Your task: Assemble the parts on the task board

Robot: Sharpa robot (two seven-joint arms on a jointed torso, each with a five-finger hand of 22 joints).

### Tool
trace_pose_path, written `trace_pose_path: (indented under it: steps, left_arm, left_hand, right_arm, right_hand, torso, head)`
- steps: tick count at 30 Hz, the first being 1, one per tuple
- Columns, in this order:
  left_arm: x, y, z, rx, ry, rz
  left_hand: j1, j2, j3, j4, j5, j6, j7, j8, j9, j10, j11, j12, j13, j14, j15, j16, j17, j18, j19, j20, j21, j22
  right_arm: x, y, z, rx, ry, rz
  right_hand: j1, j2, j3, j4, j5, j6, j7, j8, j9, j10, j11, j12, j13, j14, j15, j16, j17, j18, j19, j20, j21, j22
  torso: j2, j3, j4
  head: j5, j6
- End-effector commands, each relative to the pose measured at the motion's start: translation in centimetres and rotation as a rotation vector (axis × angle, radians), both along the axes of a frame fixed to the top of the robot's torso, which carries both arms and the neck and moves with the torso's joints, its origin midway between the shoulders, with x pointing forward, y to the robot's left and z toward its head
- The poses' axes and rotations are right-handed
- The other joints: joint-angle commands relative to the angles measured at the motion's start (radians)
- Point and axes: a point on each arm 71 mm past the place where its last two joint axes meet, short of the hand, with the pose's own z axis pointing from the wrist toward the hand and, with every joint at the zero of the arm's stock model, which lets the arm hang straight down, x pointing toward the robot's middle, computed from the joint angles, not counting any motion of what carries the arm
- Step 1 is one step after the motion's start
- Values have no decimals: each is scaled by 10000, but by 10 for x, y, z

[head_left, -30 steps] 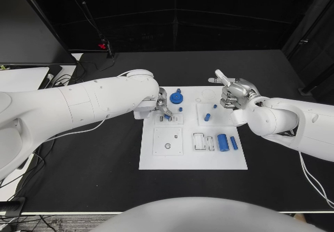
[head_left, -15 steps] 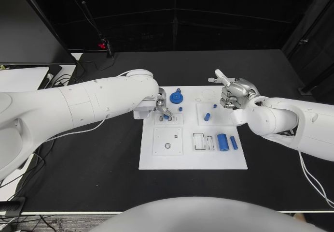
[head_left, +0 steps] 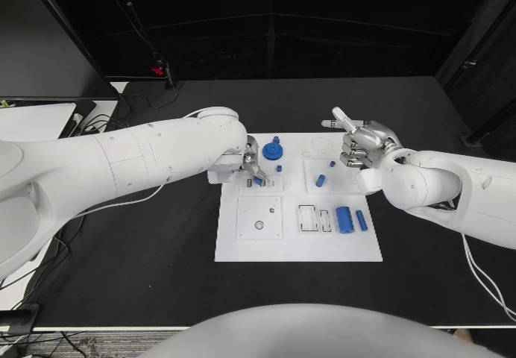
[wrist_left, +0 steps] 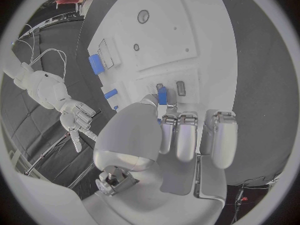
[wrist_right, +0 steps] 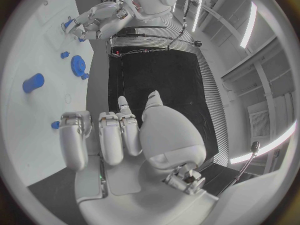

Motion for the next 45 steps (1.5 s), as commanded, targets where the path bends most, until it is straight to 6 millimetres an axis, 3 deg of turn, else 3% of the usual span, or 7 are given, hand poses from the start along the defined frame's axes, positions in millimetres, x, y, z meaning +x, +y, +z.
trace_pose_path:
  steps: [1, 45]
  left_arm:
    - [0, -1, -1, 35, 4, -54]
    - [-4, -4, -6, 301, 415, -246]
  left_hand:
    - [233, 303, 74, 8, -67, 85, -152, -8, 11, 1042, -42, -24, 2596, 1024, -78, 8, 2635, -65, 1080, -69, 31, 2634]
    - [187, 328, 113, 9, -70, 81, -146, -37, 26, 1042, -38, -24, 2596, 1024, -77, 8, 2635, -65, 1080, -69, 31, 2634]
  right_arm:
    - [0, 1, 1, 61, -64, 90]
    - [0, 2, 1, 61, -57, 96]
  right_hand:
    - [77, 25, 19, 7, -32, -3, 76, 43, 0, 1076, 70, 23, 2602, 1059, 87, 24, 2630, -71, 1043, 43, 32, 2632]
    - [68, 32, 8, 14, -34, 4, 82, 50, -1, 1076, 76, 23, 2602, 1059, 96, 24, 2630, -71, 1043, 51, 32, 2632]
  torso:
    - [3, 1, 2]
    - [-4, 4, 1]
  head:
    - [-20, -21]
    - [-29, -74]
